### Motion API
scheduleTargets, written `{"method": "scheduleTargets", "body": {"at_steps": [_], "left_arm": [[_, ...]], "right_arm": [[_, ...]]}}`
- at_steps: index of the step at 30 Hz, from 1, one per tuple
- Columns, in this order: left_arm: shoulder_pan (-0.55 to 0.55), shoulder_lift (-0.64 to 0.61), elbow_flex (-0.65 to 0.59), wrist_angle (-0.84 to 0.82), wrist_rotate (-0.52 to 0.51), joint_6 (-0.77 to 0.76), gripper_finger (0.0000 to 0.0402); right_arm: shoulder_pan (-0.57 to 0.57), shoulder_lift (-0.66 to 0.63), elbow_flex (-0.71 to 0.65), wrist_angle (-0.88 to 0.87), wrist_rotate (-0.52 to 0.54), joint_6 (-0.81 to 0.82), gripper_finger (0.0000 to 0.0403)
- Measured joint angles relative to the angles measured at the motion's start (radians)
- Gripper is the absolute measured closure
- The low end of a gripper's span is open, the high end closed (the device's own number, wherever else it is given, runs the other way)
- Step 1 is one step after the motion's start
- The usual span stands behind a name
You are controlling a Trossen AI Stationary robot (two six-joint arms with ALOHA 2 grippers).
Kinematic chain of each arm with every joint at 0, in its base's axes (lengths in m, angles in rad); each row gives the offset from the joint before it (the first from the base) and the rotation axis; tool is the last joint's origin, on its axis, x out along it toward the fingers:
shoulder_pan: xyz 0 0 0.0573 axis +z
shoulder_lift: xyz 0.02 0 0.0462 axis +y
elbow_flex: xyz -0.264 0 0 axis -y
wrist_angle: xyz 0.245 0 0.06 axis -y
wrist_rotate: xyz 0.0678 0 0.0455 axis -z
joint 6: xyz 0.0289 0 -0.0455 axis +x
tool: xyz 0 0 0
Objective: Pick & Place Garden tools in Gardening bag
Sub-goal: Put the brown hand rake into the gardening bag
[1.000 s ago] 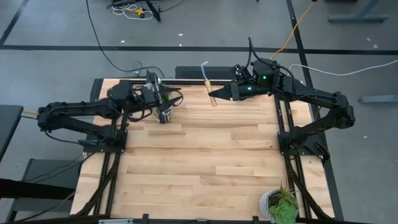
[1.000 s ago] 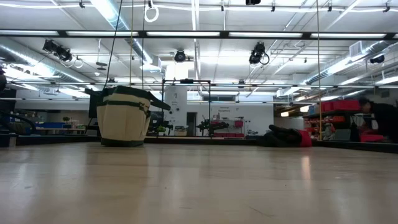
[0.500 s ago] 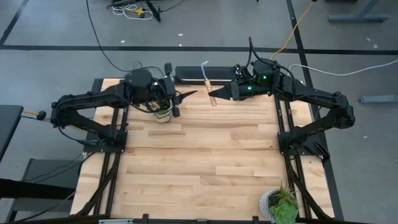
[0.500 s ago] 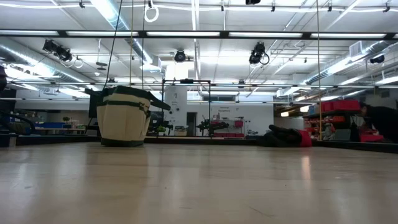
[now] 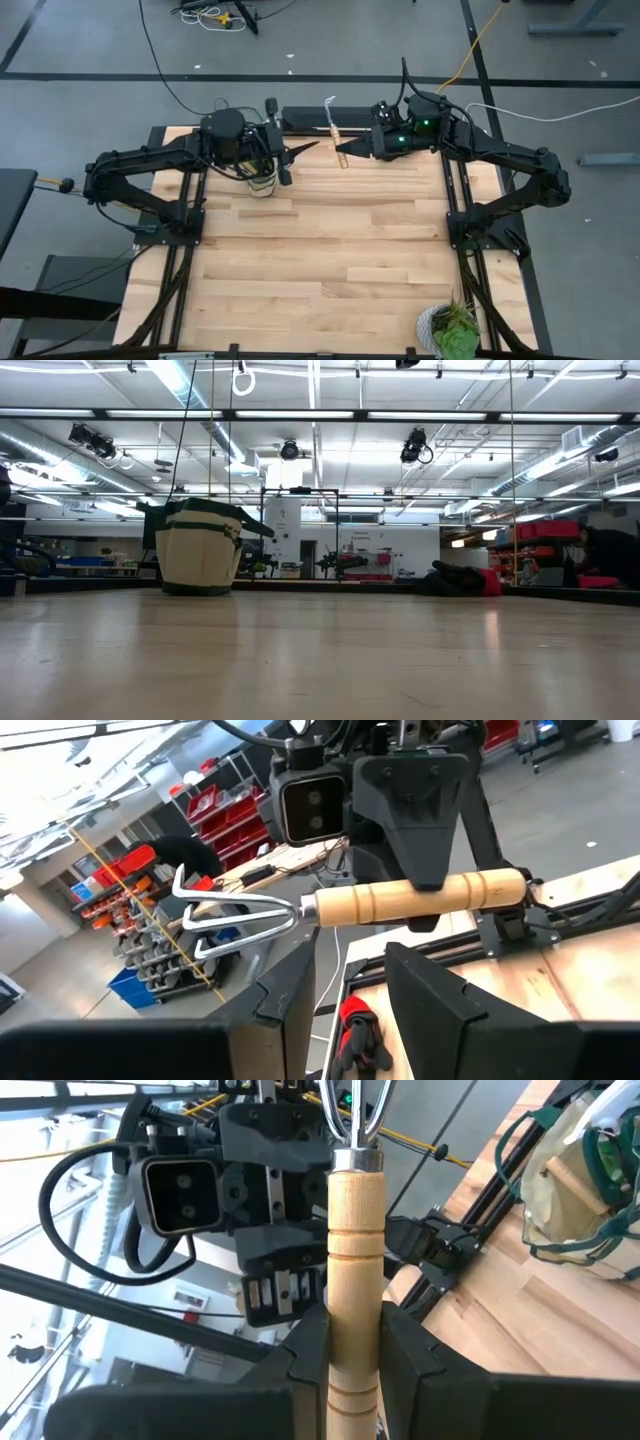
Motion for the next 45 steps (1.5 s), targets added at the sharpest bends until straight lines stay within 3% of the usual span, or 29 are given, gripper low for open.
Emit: {"method": "scheduleTargets", "body": {"at_steps": [20,27,45], "left_arm": [[0.000,0.000,0.000,0.001,-0.035,-0.046,0.0271],[0.000,0.000,0.000,0.002,-0.035,-0.148,0.0271],[-0.003,-0.001,0.000,0.003,-0.035,-0.149,0.0271]], "right_arm": [[0.000,0.000,0.000,0.009,-0.016,-0.056,0.0346],[0.000,0.000,0.000,0.044,-0.016,-0.072,0.0346],[-0.002,0.000,0.000,0.059,-0.054,-0.117,0.0346]]}}
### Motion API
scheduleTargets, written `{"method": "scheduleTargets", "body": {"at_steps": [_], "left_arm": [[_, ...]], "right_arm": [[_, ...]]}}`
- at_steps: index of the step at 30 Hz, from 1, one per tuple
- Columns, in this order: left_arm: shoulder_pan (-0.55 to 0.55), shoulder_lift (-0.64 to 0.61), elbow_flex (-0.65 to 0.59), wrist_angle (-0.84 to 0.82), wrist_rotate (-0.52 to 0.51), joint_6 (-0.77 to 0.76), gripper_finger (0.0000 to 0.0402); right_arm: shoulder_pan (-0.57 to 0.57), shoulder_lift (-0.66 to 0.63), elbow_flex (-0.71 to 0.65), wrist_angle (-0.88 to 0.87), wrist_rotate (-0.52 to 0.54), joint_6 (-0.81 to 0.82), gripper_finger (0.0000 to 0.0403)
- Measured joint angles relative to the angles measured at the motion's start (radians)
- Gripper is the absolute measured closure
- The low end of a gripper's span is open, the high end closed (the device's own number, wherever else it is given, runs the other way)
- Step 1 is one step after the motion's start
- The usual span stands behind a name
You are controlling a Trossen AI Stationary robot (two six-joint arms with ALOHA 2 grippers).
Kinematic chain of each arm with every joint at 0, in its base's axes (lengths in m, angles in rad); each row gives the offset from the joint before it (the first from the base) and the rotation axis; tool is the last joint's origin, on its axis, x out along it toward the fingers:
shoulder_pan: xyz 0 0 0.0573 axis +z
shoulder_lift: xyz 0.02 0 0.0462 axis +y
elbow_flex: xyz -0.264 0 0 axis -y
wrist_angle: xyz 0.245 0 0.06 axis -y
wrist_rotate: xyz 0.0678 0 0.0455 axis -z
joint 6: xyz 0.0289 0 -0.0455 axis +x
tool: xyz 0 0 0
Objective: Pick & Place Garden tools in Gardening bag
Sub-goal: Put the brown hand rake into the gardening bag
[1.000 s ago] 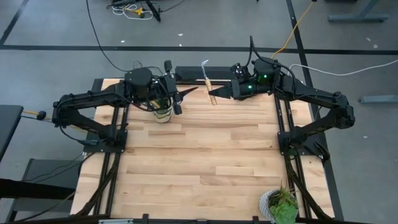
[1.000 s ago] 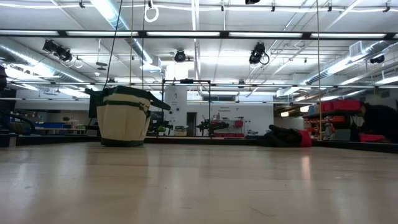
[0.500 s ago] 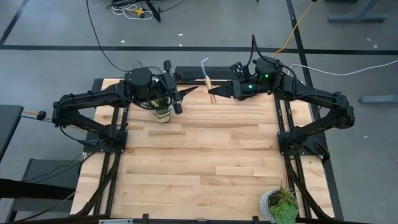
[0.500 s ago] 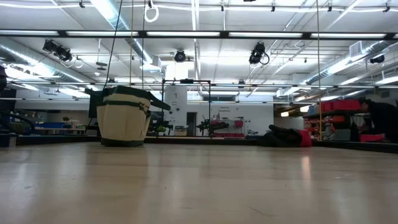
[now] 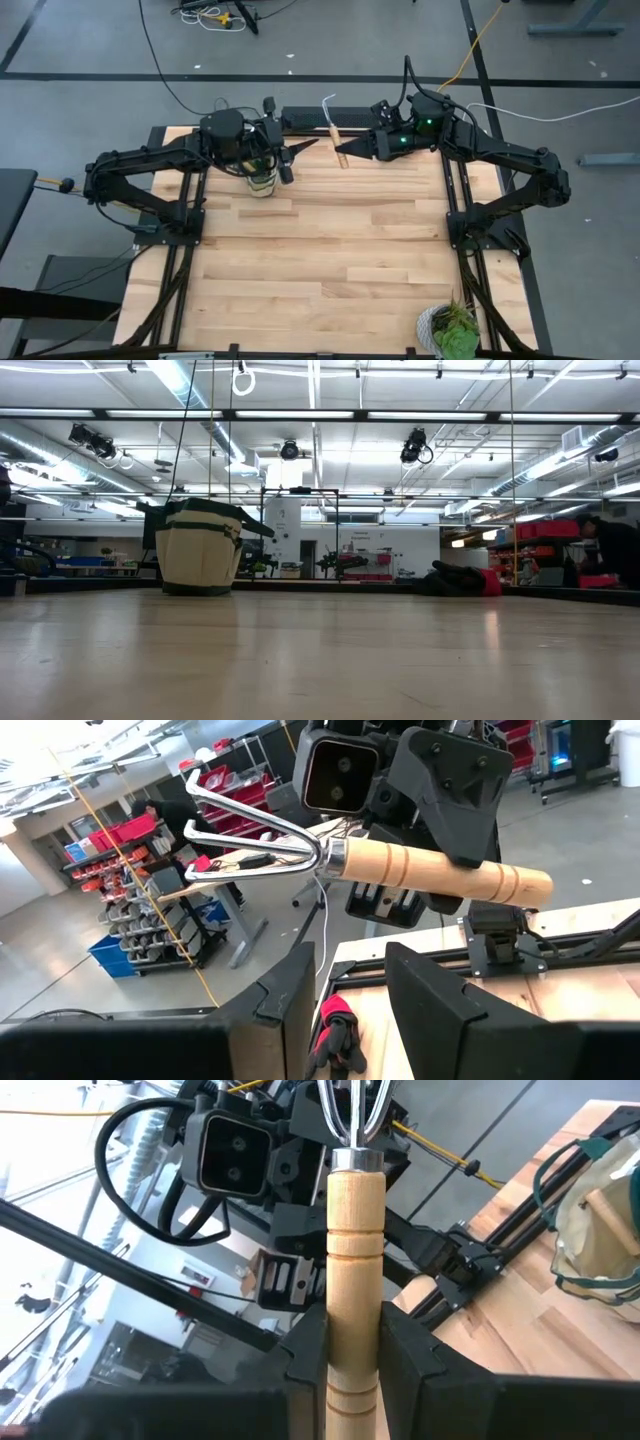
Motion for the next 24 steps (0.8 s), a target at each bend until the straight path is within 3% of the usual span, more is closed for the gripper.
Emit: {"method": "scheduleTargets", "body": {"at_steps": [24], "left_arm": [[0.000,0.000,0.000,-0.001,0.000,0.000,0.0271]], "right_arm": [[0.000,0.000,0.000,0.000,-0.016,-0.011,0.0346]]}}
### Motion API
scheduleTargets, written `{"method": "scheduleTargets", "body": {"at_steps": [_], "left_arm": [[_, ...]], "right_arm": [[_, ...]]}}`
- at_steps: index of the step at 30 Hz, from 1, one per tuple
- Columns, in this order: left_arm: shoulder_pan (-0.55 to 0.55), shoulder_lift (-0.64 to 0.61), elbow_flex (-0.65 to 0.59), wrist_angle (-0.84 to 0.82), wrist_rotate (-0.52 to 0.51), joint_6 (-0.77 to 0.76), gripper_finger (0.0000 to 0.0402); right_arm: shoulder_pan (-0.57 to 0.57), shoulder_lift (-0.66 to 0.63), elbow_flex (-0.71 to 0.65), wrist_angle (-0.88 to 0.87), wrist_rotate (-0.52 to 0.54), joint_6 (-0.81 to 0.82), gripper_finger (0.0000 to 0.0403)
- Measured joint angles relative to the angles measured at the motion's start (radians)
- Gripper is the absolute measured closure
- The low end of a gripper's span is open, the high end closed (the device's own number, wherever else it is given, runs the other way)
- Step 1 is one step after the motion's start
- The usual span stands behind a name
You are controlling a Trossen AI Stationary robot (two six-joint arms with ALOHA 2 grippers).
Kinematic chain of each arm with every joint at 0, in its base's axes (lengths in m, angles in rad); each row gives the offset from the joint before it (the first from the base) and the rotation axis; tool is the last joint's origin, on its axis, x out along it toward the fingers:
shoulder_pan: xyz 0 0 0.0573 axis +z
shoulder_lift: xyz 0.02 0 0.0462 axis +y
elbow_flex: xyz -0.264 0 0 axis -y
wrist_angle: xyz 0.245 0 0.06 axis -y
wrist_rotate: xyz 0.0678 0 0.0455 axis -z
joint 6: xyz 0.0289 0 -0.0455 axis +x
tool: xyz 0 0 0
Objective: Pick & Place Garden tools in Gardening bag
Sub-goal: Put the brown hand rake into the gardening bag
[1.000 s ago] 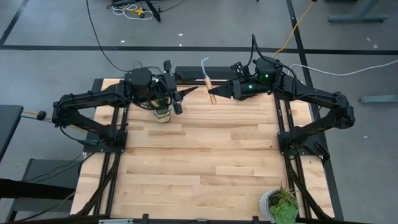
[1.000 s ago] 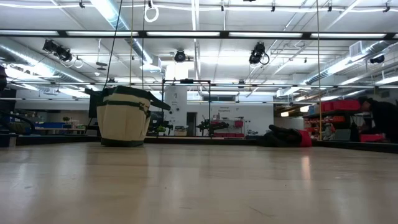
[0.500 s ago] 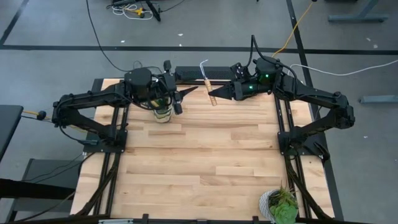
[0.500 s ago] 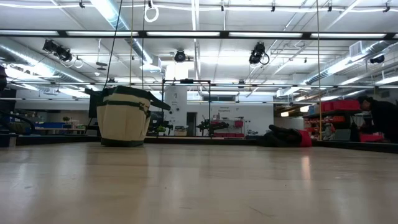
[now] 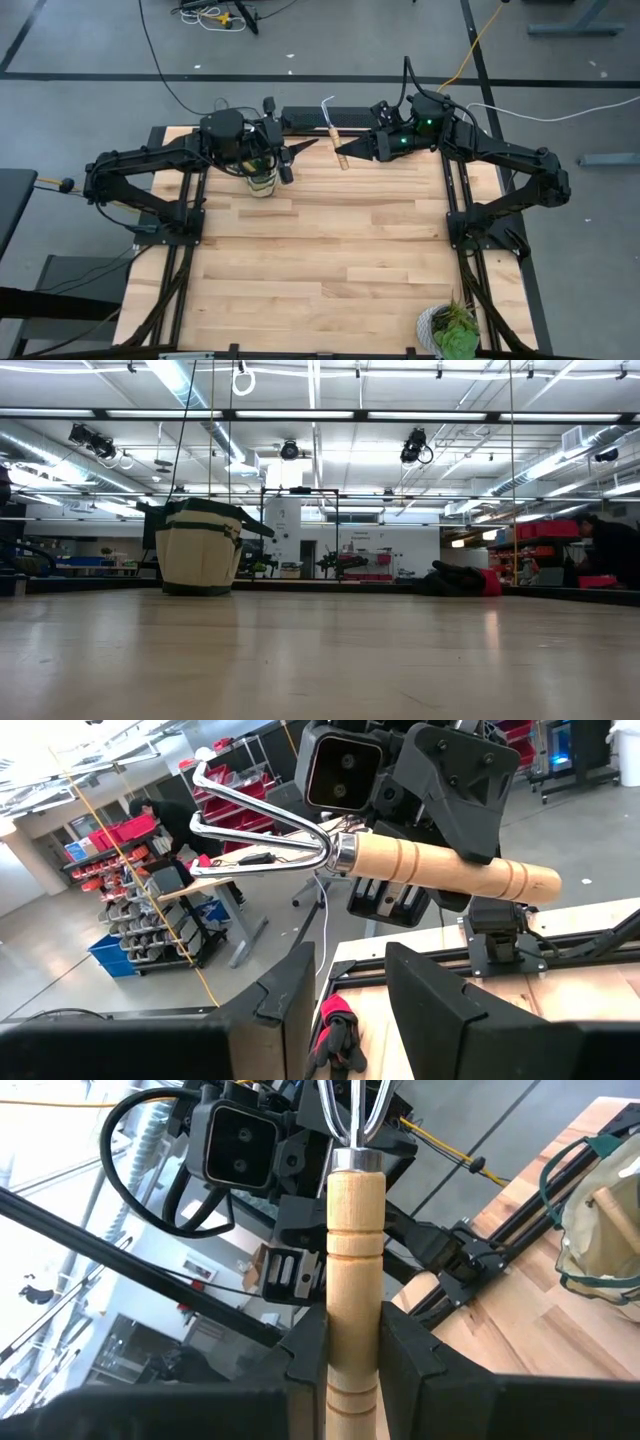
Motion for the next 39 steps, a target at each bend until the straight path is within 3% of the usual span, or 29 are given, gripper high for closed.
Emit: {"method": "scheduleTargets", "body": {"at_steps": [39], "left_arm": [[-0.014,0.000,0.000,0.008,0.000,0.000,0.0271]], "right_arm": [[0.000,0.000,0.000,0.001,-0.001,-0.023,0.0346]]}}
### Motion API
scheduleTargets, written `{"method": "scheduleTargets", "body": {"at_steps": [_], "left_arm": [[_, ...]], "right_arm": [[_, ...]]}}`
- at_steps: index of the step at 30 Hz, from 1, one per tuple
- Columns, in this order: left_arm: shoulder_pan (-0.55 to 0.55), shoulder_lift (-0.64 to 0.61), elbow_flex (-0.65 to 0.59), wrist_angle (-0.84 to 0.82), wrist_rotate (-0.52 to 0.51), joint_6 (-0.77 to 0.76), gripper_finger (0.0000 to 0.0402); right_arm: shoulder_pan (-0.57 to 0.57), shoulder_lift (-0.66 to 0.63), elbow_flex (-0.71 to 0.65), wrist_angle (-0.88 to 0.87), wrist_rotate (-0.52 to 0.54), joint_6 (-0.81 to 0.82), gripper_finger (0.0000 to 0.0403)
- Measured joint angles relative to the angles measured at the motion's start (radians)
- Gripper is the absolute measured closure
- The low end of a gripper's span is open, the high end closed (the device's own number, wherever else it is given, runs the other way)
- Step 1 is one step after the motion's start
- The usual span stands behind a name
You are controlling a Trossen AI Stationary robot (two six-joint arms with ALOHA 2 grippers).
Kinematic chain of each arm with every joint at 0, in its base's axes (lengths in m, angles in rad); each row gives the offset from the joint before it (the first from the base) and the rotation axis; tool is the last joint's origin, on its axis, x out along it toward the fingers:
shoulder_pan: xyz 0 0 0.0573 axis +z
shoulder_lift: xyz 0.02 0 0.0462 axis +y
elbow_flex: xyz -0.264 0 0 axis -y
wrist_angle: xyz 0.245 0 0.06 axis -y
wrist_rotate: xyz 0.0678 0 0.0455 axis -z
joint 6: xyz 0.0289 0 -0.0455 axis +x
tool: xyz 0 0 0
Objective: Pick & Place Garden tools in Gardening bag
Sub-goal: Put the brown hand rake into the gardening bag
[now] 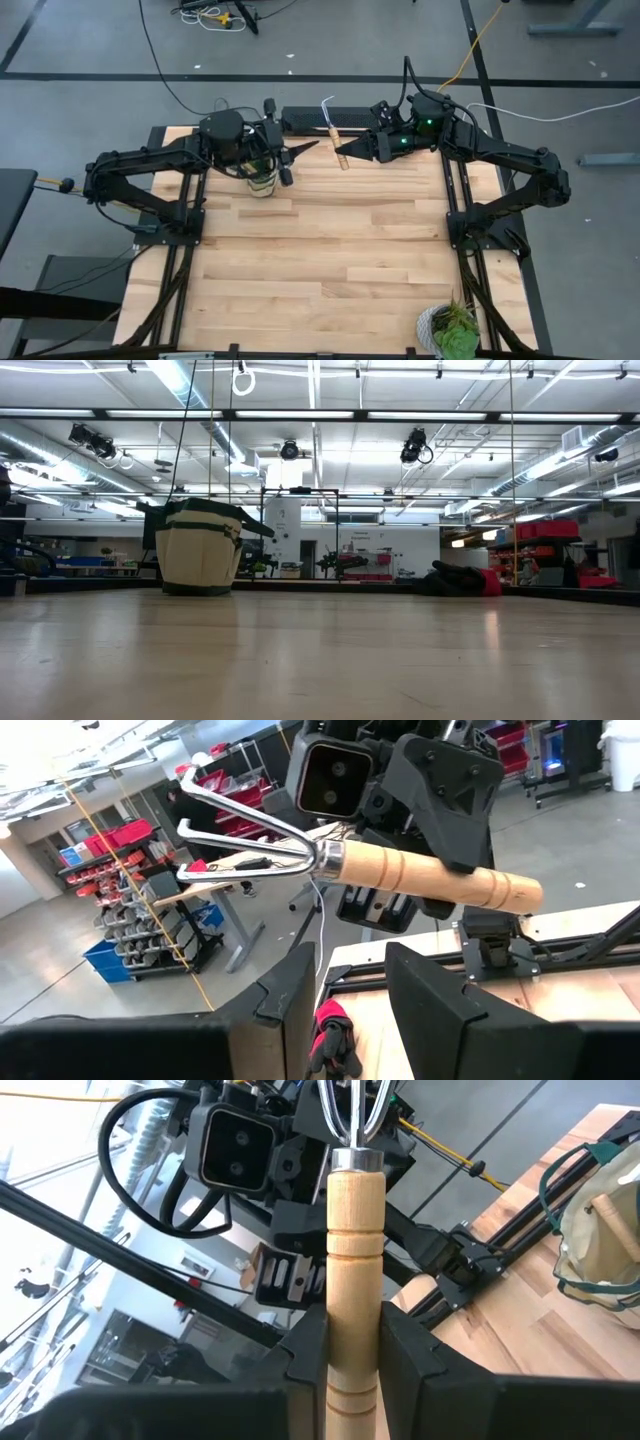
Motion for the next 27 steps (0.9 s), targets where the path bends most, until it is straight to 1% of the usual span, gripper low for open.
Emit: {"method": "scheduleTargets", "body": {"at_steps": [15,20,27], "left_arm": [[0.016,0.000,0.000,0.014,0.000,0.000,0.0271],[0.016,0.000,0.000,0.014,0.000,0.000,0.0271],[0.016,0.000,0.000,0.014,0.000,0.000,0.0271]], "right_arm": [[0.000,0.000,0.000,0.027,-0.001,-0.003,0.0347],[0.000,0.000,0.001,0.040,-0.024,0.001,0.0347],[0.000,0.000,0.001,0.039,-0.027,0.001,0.0348]]}}
